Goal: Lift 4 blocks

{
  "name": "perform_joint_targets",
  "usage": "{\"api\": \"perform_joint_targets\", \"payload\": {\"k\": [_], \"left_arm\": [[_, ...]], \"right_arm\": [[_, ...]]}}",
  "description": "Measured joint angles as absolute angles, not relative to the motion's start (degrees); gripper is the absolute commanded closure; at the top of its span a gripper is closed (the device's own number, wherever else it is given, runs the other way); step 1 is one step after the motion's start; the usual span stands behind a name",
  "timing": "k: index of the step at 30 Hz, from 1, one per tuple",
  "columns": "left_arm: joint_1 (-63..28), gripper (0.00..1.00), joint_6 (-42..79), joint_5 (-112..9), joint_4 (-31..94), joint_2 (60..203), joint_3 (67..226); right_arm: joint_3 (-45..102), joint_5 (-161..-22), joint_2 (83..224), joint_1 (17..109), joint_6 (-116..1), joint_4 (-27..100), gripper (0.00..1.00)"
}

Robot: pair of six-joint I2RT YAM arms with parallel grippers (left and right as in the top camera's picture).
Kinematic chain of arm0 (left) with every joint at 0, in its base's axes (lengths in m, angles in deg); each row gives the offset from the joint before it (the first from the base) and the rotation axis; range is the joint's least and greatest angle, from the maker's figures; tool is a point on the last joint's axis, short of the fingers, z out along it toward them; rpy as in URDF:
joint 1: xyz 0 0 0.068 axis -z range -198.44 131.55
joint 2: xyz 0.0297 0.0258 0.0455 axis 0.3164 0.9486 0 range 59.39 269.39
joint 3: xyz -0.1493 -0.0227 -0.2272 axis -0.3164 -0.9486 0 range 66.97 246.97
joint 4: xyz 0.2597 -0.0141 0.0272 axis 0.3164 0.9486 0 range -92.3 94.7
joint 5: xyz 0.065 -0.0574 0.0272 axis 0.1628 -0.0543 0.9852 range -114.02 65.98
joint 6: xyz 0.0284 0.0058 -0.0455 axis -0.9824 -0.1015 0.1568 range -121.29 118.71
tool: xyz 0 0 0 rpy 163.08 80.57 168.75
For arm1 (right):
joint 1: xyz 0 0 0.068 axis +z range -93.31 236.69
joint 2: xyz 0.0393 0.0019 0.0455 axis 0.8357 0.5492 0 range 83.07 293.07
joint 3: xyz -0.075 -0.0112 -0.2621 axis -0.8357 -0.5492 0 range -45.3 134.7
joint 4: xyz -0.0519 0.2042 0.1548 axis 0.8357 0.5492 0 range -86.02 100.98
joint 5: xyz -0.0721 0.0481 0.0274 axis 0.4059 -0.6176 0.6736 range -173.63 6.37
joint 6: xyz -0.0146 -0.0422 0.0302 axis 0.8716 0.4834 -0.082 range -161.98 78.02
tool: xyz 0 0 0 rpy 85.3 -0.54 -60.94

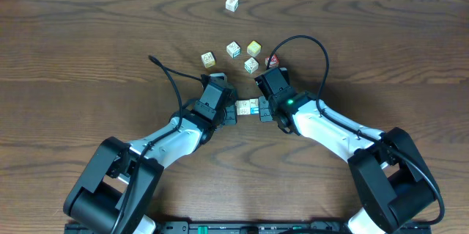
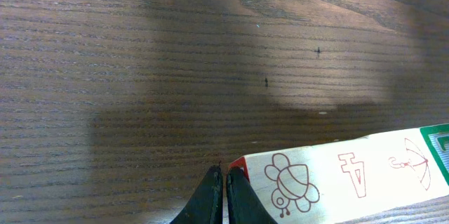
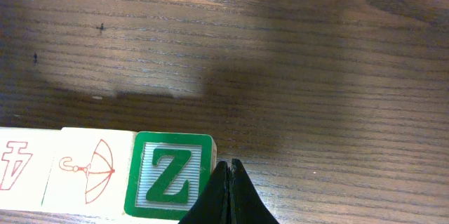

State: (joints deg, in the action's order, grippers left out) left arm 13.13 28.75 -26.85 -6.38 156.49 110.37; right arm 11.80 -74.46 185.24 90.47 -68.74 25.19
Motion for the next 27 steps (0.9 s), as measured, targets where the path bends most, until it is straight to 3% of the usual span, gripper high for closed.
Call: {"api": "perform_joint_targets", "payload": {"k": [27], "left_arm": [[13.1,0.93,29.0,-27.3,-5.3,156.5,110.4]], "right_arm": [[11.7,-73.4,185.2,91.1,-68.7,25.6,0.99]]}}
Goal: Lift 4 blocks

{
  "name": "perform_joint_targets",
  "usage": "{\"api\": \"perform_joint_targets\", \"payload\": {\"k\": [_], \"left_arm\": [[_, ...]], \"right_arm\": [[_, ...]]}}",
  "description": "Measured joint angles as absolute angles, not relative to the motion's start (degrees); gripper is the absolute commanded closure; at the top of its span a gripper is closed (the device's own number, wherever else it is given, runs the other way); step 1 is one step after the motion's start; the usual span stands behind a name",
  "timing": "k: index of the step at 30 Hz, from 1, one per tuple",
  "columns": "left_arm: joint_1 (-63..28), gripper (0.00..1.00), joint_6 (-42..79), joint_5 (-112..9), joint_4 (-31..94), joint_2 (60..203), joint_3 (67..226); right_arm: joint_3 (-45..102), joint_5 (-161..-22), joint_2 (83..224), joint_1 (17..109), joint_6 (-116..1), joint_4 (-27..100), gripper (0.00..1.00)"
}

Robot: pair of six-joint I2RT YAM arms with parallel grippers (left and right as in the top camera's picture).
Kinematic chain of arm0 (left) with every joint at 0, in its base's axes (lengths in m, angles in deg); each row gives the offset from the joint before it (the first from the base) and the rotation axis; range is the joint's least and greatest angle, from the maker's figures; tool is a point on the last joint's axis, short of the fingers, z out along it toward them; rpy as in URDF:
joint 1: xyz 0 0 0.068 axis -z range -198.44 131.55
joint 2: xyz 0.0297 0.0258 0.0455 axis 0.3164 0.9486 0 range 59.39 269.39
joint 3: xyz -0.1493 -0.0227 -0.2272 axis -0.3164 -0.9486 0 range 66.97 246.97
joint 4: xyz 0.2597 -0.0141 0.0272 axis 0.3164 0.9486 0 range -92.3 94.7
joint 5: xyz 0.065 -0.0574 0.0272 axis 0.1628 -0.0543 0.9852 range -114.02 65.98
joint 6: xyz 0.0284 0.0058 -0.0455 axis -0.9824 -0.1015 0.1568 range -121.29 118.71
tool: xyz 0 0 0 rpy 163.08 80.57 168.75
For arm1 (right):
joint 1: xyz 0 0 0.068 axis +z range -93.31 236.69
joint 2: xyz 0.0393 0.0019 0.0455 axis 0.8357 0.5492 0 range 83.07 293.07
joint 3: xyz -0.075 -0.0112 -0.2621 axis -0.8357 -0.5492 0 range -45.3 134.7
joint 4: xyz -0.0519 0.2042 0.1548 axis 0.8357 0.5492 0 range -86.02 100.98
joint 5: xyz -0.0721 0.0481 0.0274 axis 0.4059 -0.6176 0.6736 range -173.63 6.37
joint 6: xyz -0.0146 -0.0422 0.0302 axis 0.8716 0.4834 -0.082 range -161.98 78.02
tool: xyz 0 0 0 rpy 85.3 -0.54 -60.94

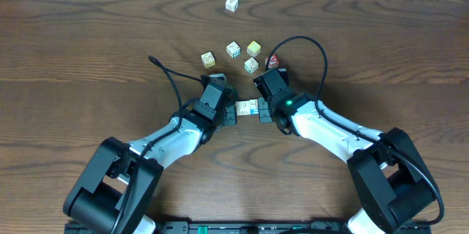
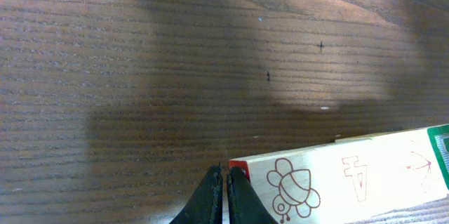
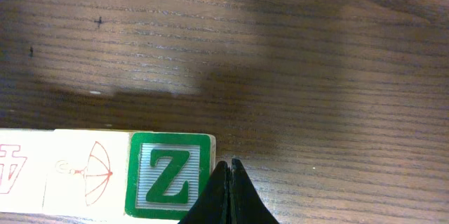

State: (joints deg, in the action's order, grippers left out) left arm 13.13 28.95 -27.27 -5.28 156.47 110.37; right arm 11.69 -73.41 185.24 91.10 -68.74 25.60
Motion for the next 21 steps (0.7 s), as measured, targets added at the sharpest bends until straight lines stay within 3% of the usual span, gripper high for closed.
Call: {"api": "perform_joint_targets", "payload": {"k": [21], "left_arm": [[13.1,0.93,29.0,-27.3,-4.8,156.4,110.4]], "right_arm": [[11.5,-71.6,185.2,92.1,-68.8,25.7,0.99]]}}
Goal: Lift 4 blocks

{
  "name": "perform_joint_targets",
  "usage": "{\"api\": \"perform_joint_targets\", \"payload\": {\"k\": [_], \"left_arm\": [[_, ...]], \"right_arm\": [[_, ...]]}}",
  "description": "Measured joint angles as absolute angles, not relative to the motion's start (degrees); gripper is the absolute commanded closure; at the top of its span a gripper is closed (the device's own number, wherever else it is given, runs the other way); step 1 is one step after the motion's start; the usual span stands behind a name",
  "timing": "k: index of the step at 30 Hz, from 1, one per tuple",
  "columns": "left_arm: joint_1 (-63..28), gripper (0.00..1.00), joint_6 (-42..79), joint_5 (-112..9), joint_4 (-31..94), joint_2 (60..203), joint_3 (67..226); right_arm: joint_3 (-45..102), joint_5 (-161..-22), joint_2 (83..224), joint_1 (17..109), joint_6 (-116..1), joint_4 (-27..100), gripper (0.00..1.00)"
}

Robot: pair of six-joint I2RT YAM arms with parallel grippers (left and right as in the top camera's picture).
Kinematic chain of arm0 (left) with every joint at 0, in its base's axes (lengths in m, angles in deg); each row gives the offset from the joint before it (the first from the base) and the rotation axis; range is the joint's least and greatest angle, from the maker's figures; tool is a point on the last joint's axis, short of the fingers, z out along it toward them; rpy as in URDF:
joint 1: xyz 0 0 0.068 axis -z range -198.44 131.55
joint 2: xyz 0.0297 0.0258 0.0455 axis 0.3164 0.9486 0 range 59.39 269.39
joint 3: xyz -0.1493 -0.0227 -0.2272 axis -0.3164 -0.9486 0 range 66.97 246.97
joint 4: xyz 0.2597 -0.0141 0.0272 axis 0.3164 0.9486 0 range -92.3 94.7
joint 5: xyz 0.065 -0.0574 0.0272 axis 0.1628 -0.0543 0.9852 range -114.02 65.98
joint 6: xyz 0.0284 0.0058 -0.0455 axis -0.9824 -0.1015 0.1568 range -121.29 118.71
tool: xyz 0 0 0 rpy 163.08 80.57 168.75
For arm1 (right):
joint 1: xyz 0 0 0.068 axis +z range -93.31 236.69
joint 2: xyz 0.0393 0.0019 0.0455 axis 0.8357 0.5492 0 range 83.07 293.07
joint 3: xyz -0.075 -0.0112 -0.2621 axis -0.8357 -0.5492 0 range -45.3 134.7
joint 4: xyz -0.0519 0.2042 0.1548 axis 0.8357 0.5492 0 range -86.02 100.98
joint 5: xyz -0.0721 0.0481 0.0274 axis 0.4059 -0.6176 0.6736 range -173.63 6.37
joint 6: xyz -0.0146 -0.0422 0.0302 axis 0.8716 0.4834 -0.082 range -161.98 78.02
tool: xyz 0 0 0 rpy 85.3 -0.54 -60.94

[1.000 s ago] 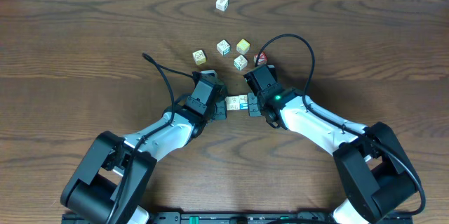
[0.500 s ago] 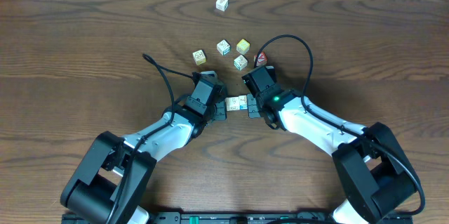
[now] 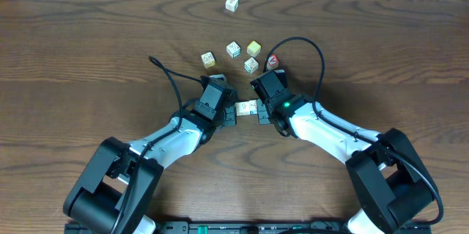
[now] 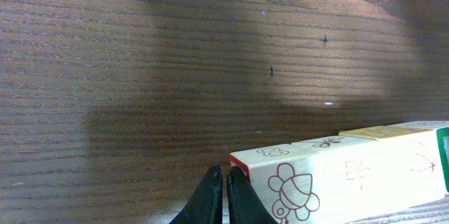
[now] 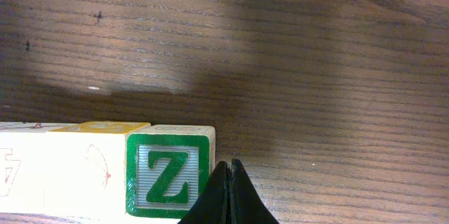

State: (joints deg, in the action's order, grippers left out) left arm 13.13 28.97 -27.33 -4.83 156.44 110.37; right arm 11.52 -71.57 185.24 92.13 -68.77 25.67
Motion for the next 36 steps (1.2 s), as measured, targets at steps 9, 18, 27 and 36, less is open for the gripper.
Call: {"api": "perform_joint_targets", "payload": {"k": [9,18,27,36], "left_arm": [[13.1,0.93,29.0,-27.3,-5.1,156.5,110.4],[13.1,0.93,29.0,-27.3,-5.3,156.5,110.4],[13.1,0.93,29.0,-27.3,-5.5,156.6,110.4],[13.1,0.92,28.9,-28.6,-5.8,156.7,110.4]], "right_arm": [[11.5,-71.5,185.2,92.1,-68.8,25.7,0.99],[11.5,-71.4,185.2,92.1,-69.0,25.7,0.99],[11.5,-71.2,185.2,92.1,-69.4,25.7,0.98],[11.5,-70.7,185.2,92.1,-69.9,27.9,0.99]]}}
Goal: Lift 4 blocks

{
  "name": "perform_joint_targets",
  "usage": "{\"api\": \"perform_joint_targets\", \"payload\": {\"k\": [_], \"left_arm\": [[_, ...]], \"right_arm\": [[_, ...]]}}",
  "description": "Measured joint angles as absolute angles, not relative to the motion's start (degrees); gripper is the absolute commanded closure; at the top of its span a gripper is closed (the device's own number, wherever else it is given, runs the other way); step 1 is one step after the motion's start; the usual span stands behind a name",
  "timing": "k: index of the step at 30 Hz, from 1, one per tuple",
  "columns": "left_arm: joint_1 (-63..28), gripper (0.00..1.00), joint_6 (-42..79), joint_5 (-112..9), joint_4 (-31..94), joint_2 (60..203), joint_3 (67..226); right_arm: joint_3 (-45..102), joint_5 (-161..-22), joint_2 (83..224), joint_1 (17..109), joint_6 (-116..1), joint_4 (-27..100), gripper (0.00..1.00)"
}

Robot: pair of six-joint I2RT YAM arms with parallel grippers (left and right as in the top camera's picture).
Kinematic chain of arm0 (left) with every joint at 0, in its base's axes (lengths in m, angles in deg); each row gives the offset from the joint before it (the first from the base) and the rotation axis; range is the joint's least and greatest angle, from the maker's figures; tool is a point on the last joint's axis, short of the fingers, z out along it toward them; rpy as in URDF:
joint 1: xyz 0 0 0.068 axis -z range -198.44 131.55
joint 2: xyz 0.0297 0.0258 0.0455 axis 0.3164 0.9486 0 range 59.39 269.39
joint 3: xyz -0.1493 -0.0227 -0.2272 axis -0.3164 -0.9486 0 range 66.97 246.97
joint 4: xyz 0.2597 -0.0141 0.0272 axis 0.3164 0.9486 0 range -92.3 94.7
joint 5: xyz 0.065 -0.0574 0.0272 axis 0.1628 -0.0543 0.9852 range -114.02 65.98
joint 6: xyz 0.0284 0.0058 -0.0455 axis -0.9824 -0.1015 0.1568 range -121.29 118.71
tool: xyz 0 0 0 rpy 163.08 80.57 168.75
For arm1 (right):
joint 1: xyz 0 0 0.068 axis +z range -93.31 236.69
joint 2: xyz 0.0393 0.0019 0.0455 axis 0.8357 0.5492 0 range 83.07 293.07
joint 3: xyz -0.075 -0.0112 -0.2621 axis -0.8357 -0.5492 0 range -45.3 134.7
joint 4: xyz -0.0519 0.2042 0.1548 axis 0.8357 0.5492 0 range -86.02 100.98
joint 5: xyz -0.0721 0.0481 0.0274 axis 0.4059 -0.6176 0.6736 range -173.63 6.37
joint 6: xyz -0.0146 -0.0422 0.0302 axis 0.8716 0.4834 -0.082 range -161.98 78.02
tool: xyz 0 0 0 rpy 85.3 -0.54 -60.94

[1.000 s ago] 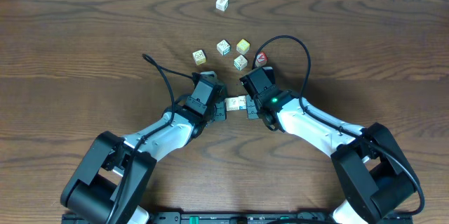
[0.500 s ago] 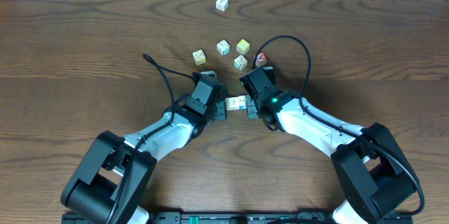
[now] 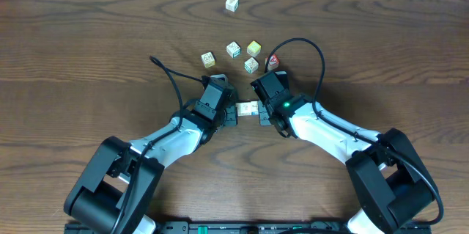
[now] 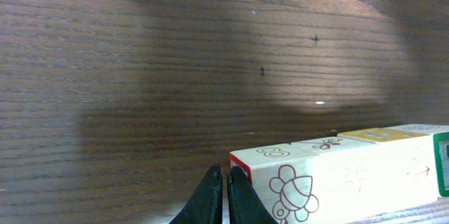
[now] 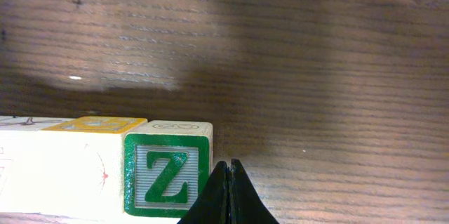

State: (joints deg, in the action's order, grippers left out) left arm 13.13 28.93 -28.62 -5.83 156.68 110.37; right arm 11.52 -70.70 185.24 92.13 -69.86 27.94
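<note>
A short row of wooden blocks (image 3: pixel 249 106) is pinched end to end between my two grippers. My left gripper (image 3: pixel 234 111) is shut, its fingertips (image 4: pixel 226 173) pressing the end of the bee block (image 4: pixel 295 185). My right gripper (image 3: pixel 264 109) is also shut, and its tips (image 5: pixel 229 166) push on the green Z block (image 5: pixel 167 175). A yellow-topped block (image 5: pixel 95 123) sits inside the row. Top faces of the row show in both wrist views. The overhead view does not show whether the row is off the table.
Loose blocks lie farther back: one alone (image 3: pixel 231 3), a cluster of three (image 3: pixel 209 59), (image 3: pixel 234 49), (image 3: pixel 254 48), another (image 3: pixel 251 64) and a reddish one (image 3: pixel 272 61) just behind my right arm. Black cables arc over both arms.
Both grippers stay shut against the row's ends. The marks on the wood have shifted slightly up and left in the wrist views; the row looks the same between the tips.
At first the row showed only its picture faces to the wrist cameras, with both grippers shut at its ends. It stood the same a moment later. Then the blocks' top faces came into view, and the row remains pinched that way now.
</note>
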Motion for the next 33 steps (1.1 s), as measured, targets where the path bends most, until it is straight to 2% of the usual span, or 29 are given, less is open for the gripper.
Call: {"api": "perform_joint_targets", "payload": {"k": [33], "left_arm": [[13.1,0.92,29.0,-29.8,-6.0,156.8,110.4]], "right_arm": [[11.5,-69.0,185.2,92.1,-70.3,26.9,0.99]]}}
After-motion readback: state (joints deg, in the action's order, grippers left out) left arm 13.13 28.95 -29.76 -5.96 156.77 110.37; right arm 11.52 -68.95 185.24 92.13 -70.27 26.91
